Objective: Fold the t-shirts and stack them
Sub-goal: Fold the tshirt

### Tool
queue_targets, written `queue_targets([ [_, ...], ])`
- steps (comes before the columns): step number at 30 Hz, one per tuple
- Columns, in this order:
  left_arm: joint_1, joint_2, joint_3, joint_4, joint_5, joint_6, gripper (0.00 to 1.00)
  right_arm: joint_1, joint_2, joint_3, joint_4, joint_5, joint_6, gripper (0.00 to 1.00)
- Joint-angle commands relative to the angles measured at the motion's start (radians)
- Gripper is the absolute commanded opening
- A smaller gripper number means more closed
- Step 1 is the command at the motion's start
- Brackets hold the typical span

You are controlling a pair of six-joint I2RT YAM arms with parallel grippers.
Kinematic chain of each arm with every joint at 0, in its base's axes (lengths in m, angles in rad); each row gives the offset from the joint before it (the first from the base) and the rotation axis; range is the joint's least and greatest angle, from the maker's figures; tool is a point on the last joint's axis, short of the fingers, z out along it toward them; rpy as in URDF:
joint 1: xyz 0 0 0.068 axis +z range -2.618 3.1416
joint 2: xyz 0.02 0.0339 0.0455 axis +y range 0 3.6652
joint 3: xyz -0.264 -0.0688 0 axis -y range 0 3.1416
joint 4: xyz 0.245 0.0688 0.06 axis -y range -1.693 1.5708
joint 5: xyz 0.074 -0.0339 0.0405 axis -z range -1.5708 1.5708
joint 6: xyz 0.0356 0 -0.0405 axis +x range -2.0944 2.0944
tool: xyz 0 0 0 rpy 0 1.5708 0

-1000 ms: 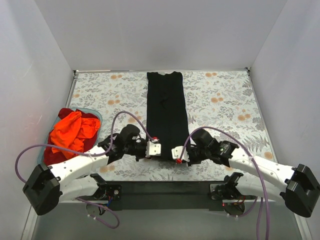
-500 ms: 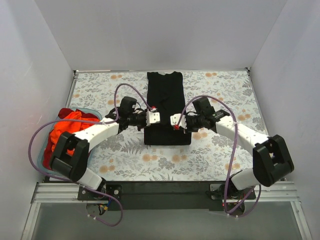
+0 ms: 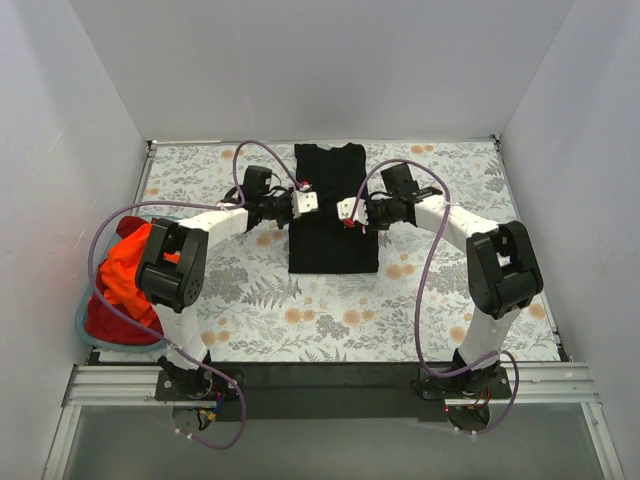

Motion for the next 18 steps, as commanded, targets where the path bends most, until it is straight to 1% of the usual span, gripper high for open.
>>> queue_targets([
  [1,0.031,0.026,0.061,0.041,-0.008,0.028,0.00,-0.025,0.046,0.080,0.005,-0.009,-0.051,0.01],
  [6,0.037,0.071,0.088,0.061,-0.018,0.040,0.00,-0.036,0.114,0.150,0.007,-0.009,-0.057,0.01],
  [11,0.044,0.106,0.107,0.065,-0.027,0.045,0.00,-0.044,0.155,0.180,0.019,-0.004,-0.060,0.01],
  [13,0.047,0.112,0.115,0.099,-0.032,0.048,0.00,-0.045,0.164,0.187,0.027,-0.003,-0.066,0.01],
  [18,0.048,0.140,0.133,0.096,-0.038,0.054,0.00,-0.044,0.194,0.215,0.037,0.005,-0.057,0.01],
])
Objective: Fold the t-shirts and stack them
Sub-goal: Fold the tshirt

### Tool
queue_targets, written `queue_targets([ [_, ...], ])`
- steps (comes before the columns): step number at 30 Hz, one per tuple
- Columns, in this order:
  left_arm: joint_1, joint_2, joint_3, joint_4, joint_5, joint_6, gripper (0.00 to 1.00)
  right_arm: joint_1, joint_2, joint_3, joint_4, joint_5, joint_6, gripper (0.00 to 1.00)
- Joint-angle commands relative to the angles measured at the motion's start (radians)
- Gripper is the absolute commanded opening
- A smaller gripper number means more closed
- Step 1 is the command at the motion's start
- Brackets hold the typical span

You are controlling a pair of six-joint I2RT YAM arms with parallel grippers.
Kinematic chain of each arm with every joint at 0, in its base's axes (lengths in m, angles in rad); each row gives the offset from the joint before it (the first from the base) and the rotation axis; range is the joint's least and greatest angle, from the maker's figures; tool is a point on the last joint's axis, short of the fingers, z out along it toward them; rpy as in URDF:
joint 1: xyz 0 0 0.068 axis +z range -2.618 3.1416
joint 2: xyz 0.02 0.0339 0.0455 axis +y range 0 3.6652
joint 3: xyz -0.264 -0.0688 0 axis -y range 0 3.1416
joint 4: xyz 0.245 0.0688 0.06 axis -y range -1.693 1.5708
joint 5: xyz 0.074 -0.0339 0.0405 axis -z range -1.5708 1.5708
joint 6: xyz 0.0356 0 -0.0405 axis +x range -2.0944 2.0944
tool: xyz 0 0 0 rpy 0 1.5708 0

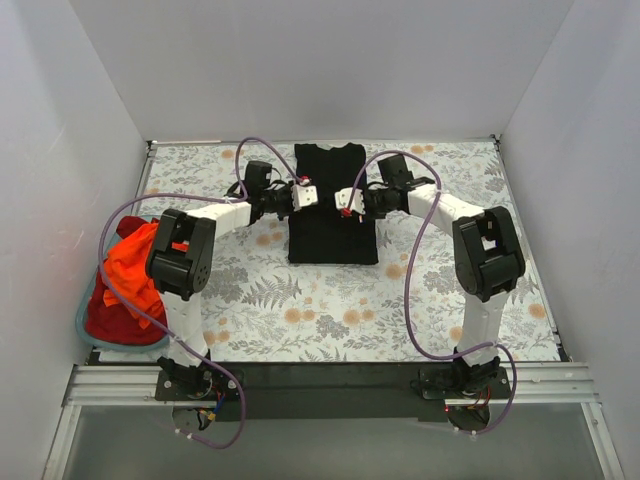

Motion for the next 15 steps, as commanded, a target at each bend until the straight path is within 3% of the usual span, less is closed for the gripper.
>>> queue_targets([
  [1,0.019,0.011,0.031,0.029,-0.031,0.027,0.00,-0.010,0.020,0.057,0.026,0.013,0.002,0.02],
  [3,0.019,0.019,0.037,0.029,-0.051,0.021,0.06,-0.012,0.031,0.076,0.032,0.025,0.025,0.24],
  [4,0.019,0.019,0.036,0.029,-0.062,0.018,0.14,-0.010,0.031,0.079,0.044,0.036,0.042,0.40],
  [5,0.019,0.019,0.034,0.035,-0.072,0.013,0.29,-0.010,0.022,0.077,0.053,0.042,0.051,0.48],
  [6,0.020,0.013,0.034,0.040,-0.088,0.006,0.35,-0.010,0.013,0.077,0.065,0.048,0.065,0.55],
  [9,0.031,-0.045,0.016,0.082,-0.091,-0.048,0.50,-0.015,-0.032,0.071,0.073,0.051,0.096,0.56],
  [12,0.037,-0.114,-0.004,0.101,-0.089,-0.140,0.52,-0.015,-0.112,0.027,0.072,0.047,0.133,0.56],
  [15,0.046,-0.237,-0.083,0.012,-0.019,-0.165,0.52,-0.020,-0.219,-0.074,0.063,0.025,0.166,0.54],
])
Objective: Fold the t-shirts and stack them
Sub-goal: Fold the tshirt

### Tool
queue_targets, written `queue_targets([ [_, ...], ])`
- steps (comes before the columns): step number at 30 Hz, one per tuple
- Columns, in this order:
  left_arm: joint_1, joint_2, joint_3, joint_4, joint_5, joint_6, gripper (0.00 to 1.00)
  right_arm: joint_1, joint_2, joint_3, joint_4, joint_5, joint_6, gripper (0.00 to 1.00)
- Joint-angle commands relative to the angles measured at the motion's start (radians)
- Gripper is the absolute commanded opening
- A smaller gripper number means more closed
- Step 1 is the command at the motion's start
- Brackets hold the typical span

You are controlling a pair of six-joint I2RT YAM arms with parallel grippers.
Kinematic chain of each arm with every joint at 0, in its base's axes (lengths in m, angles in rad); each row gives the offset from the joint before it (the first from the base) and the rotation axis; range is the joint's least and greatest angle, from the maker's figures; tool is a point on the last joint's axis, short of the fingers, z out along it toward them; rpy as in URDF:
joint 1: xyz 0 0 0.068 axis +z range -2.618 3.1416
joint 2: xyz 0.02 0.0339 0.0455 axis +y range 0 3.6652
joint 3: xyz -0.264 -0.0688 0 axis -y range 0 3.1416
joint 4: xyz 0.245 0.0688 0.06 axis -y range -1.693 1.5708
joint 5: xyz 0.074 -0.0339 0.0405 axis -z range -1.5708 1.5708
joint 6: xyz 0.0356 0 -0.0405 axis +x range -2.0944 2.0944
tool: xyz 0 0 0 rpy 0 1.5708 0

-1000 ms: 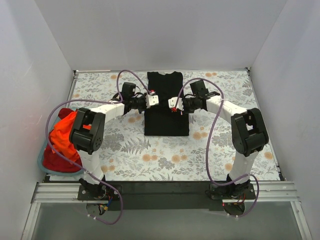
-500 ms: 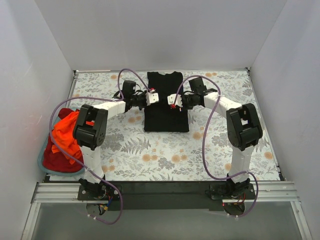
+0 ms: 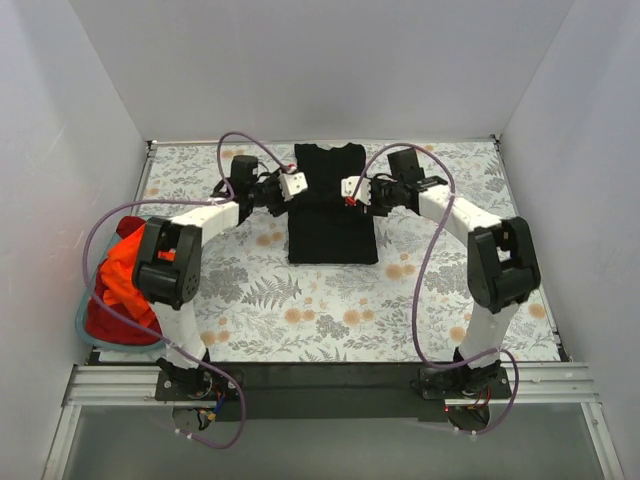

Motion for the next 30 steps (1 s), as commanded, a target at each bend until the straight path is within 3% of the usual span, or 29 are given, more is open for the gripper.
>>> queue_targets([
  [1,0.010,-0.216,-0.109,-0.032,0.091,-0.046,0.52,-0.005,-0.182,-0.098,0.007,-0.041,0.055,0.53],
  [5,-0.010,-0.385,-0.289,-0.066,0.119,-0.023,0.53,0.007,-0.317,-0.235,-0.033,-0.081,0.066,0.51],
  [14,-0.116,-0.452,-0.537,0.012,0.069,-0.026,0.58,0.127,-0.394,-0.500,0.007,-0.008,0.052,0.49],
  [30,-0.142,-0.330,-0.573,0.084,0.007,0.051,0.56,0.136,-0.290,-0.524,0.107,0.040,0.072,0.43],
])
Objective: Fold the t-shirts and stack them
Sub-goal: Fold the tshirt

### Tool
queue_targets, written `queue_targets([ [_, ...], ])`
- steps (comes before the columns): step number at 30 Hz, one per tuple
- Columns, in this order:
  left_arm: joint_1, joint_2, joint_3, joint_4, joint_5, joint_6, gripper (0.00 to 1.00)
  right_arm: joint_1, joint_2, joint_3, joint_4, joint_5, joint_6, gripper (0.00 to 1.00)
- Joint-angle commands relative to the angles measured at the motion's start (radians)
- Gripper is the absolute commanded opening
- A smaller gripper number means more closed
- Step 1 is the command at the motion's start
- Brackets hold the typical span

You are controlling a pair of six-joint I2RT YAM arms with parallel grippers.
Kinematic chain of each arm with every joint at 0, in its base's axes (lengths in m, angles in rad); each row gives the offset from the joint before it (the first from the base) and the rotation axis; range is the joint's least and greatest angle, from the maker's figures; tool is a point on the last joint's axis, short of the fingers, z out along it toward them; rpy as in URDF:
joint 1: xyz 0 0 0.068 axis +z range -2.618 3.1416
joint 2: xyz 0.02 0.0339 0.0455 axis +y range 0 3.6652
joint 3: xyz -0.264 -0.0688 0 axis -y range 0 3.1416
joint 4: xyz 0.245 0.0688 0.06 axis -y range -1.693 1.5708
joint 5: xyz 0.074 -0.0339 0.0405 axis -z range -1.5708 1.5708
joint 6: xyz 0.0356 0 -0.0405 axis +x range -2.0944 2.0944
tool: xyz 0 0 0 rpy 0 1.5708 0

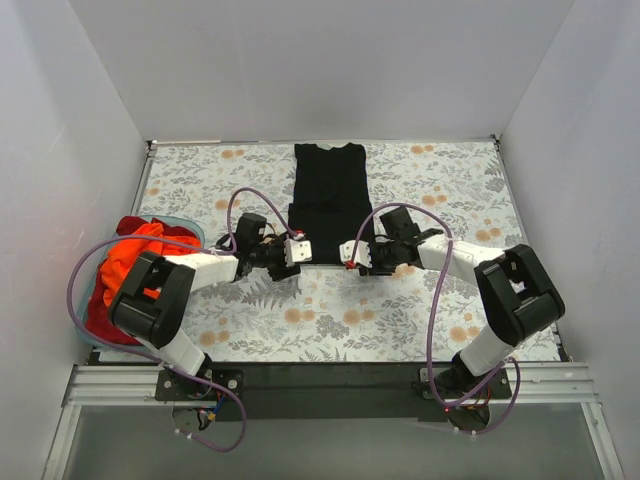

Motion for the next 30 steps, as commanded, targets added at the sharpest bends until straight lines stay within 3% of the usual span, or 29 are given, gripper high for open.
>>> queue_targets([
  [1,-0.004,0.008,-0.005,0.017,-0.009,0.051,0.54,-0.003,-0.025,0.015,0.031,-0.008,0.018,0.43],
  [2,-0.004,0.011,-0.002,0.007,-0.008,0.055,0.46,-0.004,-0.050,0.015,0.029,-0.014,0.022,0.43],
  [6,-0.005,0.015,-0.005,-0.014,-0.002,0.075,0.31,-0.003,-0.105,0.021,0.009,-0.040,0.030,0.49],
  [14,-0.005,0.015,-0.010,-0.014,-0.008,0.084,0.27,-0.003,-0.064,0.030,0.015,-0.029,0.027,0.52],
  [18,-0.004,0.015,-0.010,-0.017,-0.005,0.092,0.32,-0.003,-0.006,0.037,0.050,-0.005,0.025,0.54],
  [21,-0.004,0.018,-0.005,-0.022,-0.002,0.092,0.31,-0.004,0.027,0.026,0.076,0.005,0.021,0.53],
  [23,-0.005,0.018,-0.002,-0.030,0.003,0.092,0.23,-0.003,0.033,0.020,0.081,0.002,0.021,0.48],
  [24,-0.004,0.018,0.000,-0.037,0.004,0.094,0.19,-0.003,0.033,0.017,0.083,0.003,0.021,0.38],
  [25,-0.004,0.017,0.006,-0.042,0.007,0.092,0.06,-0.003,0.031,0.014,0.084,0.008,0.024,0.30],
  [26,-0.004,0.014,0.010,-0.046,0.010,0.091,0.00,-0.001,0.027,0.013,0.083,0.011,0.028,0.22],
  [27,-0.004,0.008,0.016,-0.053,0.010,0.086,0.00,-0.003,0.021,0.015,0.083,0.018,0.038,0.02],
  [30,0.006,-0.006,0.075,-0.082,0.023,0.045,0.00,-0.004,-0.022,0.033,0.078,0.025,0.064,0.01],
])
